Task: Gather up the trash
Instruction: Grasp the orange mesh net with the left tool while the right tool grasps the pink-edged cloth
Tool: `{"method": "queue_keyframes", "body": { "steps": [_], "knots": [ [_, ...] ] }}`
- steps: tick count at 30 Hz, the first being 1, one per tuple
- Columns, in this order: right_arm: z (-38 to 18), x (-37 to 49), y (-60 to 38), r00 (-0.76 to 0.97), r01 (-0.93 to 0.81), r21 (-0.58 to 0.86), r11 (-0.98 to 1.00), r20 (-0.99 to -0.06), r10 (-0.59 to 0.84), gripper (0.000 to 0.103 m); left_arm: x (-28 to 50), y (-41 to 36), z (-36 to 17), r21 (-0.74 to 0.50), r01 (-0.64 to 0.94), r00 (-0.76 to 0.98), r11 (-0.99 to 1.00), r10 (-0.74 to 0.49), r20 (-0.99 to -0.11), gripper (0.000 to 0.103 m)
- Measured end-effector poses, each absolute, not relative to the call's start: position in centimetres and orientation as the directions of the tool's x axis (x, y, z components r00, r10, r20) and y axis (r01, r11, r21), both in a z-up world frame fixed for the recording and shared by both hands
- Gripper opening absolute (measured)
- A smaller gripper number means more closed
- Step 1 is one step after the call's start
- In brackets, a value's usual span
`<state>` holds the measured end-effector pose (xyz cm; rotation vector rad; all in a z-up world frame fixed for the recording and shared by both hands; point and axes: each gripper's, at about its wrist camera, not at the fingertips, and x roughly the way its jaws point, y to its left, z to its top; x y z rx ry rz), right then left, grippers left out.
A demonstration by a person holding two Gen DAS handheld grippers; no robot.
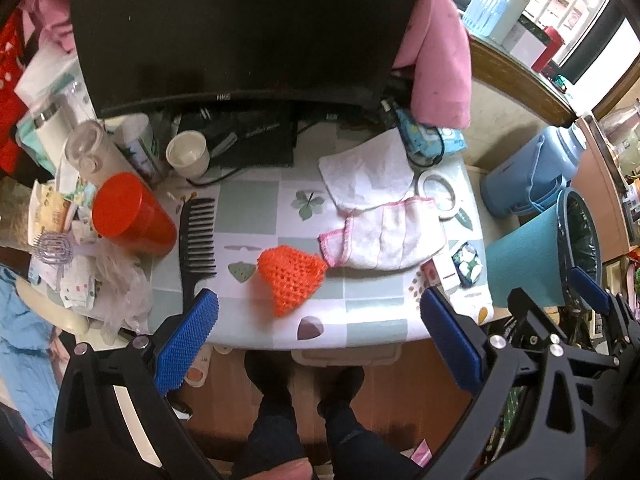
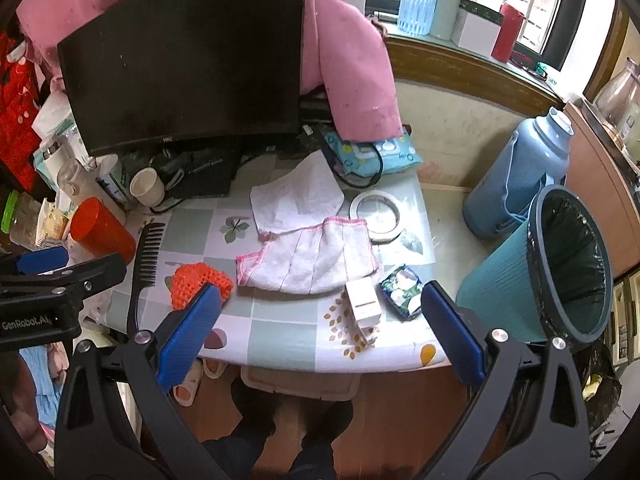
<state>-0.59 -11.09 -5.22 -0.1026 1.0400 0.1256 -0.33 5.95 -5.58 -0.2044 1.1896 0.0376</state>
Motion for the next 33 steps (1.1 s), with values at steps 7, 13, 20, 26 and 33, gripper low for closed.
{"method": "queue_keyframes", "body": {
  "steps": [7,13,20,26,33],
  "knots": [
    [-6.4,-0.7,-8.6,0.481,-0.133,-0.066,0.989,-0.877,0.006,0.099,0.2,8.1,-7.8,-0.167,-0.102,0.337,0.981,-0.124,-0.933,0.098],
    [-7.6,-0.3,-7.6,0.463,-0.127,-0.100,0.987,-0.886,-0.030,0.099,0.7,10.0,-10.1,-0.202,-0.084,0.301,0.976,-0.168,-0.939,0.098],
    [-9.5,0.9,-8.3,0.427,-0.167,-0.046,0.985,-0.904,0.031,0.099,0.7,10.6,-13.4,-0.241,-0.105,0.232,0.965,-0.212,-0.949,0.098],
    [-12.2,3.3,-8.5,0.387,-0.243,-0.035,0.969,-0.920,0.064,0.099,1.4,10.3,-15.8,-0.246,-0.143,0.211,0.959,-0.213,-0.954,0.098],
    [-16.7,6.7,-8.4,0.307,-0.365,-0.012,0.931,-0.946,0.108,0.099,2.7,9.5,-19.5,-0.226,-0.222,0.165,0.948,-0.192,-0.967,0.098]
  ]
}}
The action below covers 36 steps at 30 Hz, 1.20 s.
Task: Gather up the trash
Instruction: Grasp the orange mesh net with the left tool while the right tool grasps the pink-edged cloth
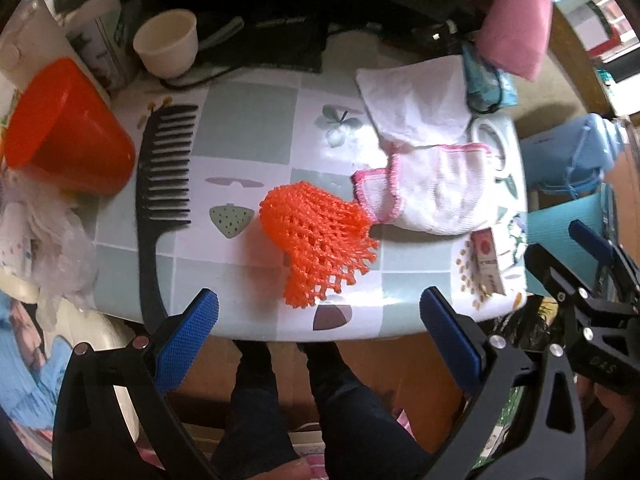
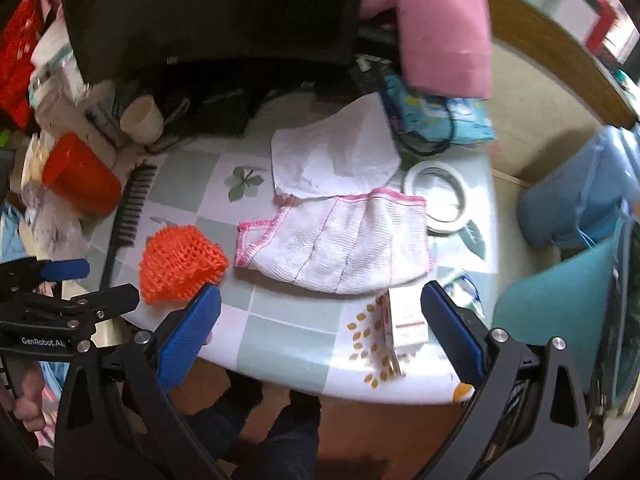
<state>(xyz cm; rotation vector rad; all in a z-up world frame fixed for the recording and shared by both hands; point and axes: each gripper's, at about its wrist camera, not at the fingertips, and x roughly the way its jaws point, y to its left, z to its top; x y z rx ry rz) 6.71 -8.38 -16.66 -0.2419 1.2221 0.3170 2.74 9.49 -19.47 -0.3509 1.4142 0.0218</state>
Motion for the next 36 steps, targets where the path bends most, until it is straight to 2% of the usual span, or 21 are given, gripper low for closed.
{"method": "queue_keyframes", "body": {
  "steps": [16,26,30,32,36],
  "knots": [
    [-26.4,13.0,-8.8,0.147,-0.449,0.055,0.892,-0.980,0.135,0.099,6.2,8.1,-26.0,-0.184,-0.344,0.115,0.921,-0.153,-0.981,0.098],
    [-30.8,13.2,-7.5,0.133,-0.510,-0.026,0.860,-0.990,0.049,0.099,7.3,7.9,-30.0,-0.164,-0.356,0.035,0.920,-0.162,-0.986,0.097],
    [-30.7,13.1,-7.4,0.142,-0.508,-0.028,0.861,-0.989,0.051,0.098,7.5,8.1,-30.5,-0.151,-0.347,0.030,0.926,-0.150,-0.988,0.091],
    [-30.6,13.0,-7.5,0.145,-0.516,-0.026,0.856,-0.988,0.057,0.097,7.6,8.0,-30.2,-0.129,-0.337,0.034,0.933,-0.125,-0.992,0.079],
    [-30.5,12.3,-6.5,0.163,-0.535,-0.026,0.844,-0.984,0.073,0.083,8.5,7.5,-29.5,-0.126,-0.344,0.038,0.930,-0.121,-0.992,0.062]
  ]
}}
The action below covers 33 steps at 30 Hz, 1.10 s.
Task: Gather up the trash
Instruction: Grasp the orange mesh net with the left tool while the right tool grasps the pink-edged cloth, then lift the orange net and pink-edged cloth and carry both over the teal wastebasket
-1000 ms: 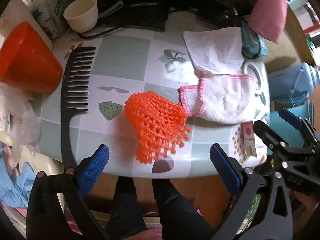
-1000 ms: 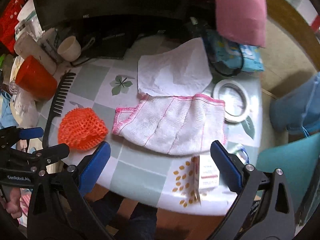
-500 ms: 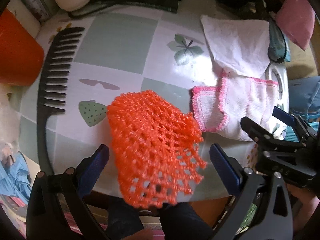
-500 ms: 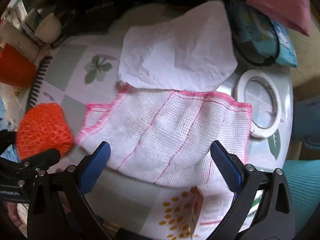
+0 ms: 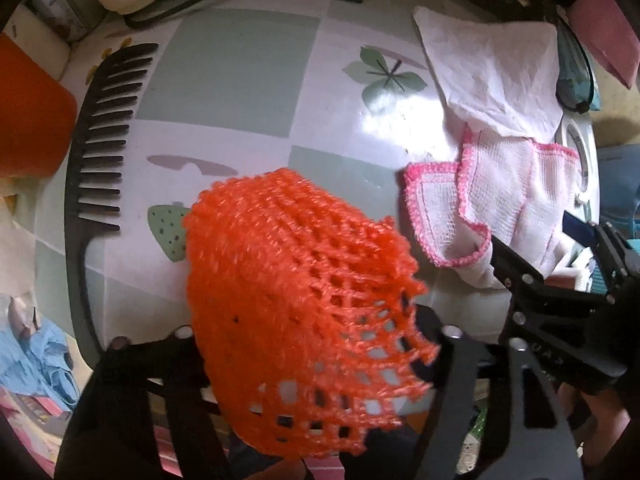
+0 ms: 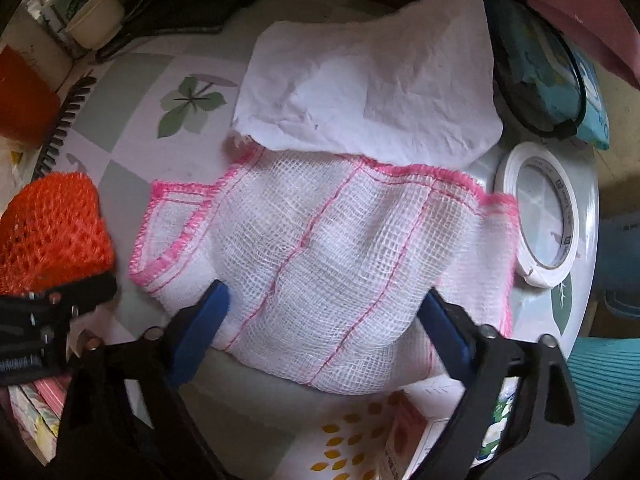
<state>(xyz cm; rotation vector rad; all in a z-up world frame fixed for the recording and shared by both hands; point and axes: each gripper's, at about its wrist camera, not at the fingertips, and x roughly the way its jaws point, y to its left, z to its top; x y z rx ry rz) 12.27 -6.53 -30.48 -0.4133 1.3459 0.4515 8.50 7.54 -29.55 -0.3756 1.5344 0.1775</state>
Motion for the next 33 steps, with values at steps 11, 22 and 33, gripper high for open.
{"method": "queue_keyframes", "body": {
  "steps": [11,22,33],
  "knots": [
    [-28.6,12.7,-6.4,0.152,-0.500,0.030,0.866,-0.981,0.121,0.020,9.5,8.0,-27.6,-0.173,-0.340,0.085,0.924,-0.153,-0.985,0.036],
    [-22.8,12.1,-7.4,0.195,-0.448,0.074,0.891,-0.965,0.178,0.019,8.8,9.2,-22.9,-0.211,-0.306,0.155,0.928,-0.170,-0.973,0.036],
    [-16.4,8.2,-6.2,0.308,-0.353,0.108,0.929,-0.924,0.225,0.020,7.1,10.3,-16.5,-0.213,-0.197,0.233,0.957,-0.166,-0.958,0.037]
  ]
}}
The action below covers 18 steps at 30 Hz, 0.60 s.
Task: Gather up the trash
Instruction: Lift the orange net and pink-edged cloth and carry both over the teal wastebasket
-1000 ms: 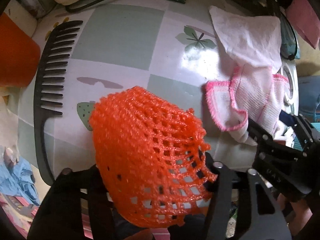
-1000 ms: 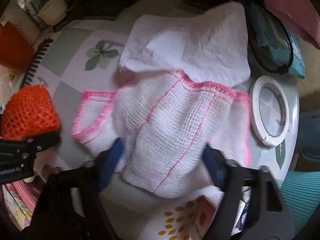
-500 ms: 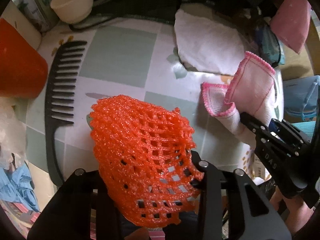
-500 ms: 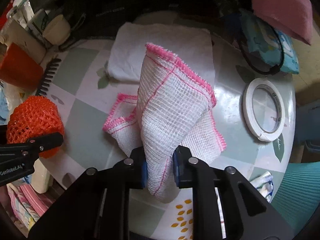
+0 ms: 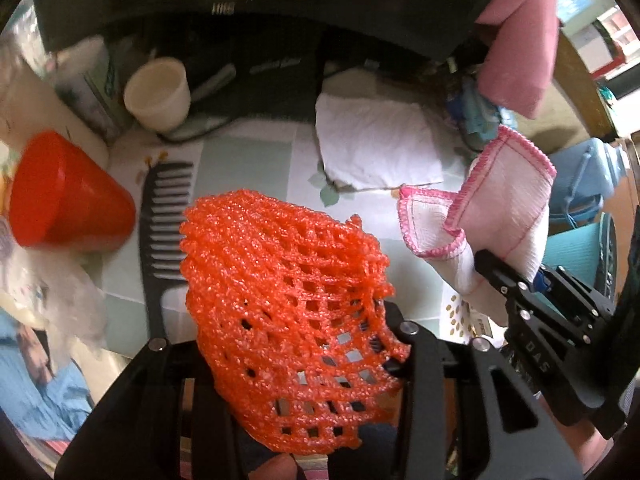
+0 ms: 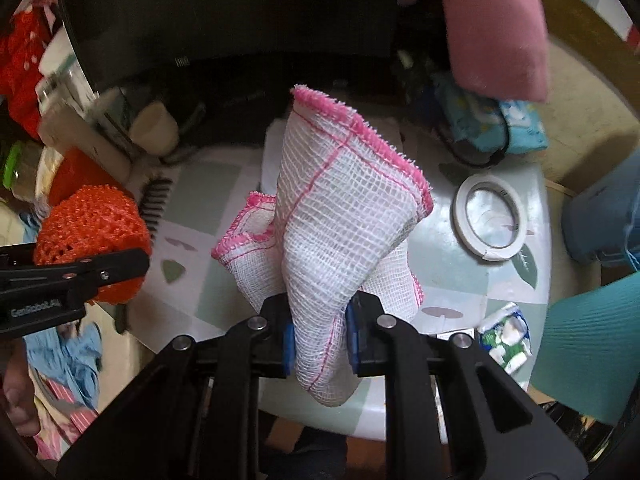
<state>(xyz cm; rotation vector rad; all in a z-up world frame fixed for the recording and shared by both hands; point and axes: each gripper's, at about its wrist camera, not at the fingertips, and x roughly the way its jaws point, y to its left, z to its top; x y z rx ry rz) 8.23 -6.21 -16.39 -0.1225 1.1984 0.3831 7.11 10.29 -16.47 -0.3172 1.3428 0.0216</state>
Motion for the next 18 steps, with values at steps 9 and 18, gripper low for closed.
{"method": "queue_keyframes", "body": {
  "steps": [9,18],
  "knots": [
    [-11.2,6.2,-4.8,0.405,-0.249,0.113,0.962,-0.890,0.209,0.020,7.2,12.0,-11.0,-0.203,-0.074,0.320,0.976,-0.169,-0.932,0.038],
    [-8.0,4.1,-3.6,0.479,-0.166,0.101,0.981,-0.861,0.170,0.020,7.9,12.1,-7.3,-0.188,0.054,0.397,0.981,-0.194,-0.897,0.037]
  ]
}}
